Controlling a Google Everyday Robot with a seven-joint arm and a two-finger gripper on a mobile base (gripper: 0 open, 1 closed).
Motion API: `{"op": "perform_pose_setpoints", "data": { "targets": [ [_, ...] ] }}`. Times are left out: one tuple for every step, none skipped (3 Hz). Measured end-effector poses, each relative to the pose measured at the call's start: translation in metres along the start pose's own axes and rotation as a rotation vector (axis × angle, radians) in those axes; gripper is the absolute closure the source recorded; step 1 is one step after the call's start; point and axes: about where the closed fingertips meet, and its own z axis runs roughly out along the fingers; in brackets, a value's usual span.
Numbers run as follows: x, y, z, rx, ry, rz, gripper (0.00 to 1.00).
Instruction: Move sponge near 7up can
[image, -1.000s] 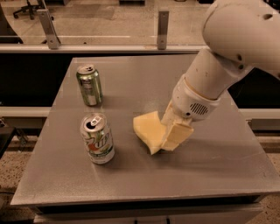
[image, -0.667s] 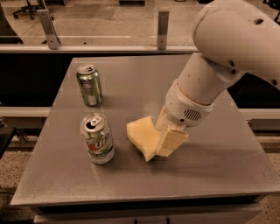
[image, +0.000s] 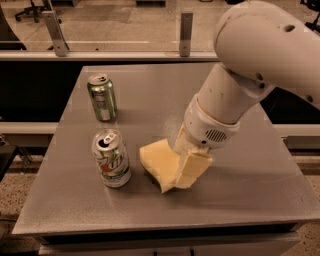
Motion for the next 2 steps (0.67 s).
{"op": "perform_pose_setpoints", "data": {
  "targets": [
    [-0.001, 0.0003, -0.0006, 0.003, 0.0, -0.002, 0.0],
    [-0.001, 0.0003, -0.0006, 0.003, 0.0, -0.002, 0.0]
  ]
}}
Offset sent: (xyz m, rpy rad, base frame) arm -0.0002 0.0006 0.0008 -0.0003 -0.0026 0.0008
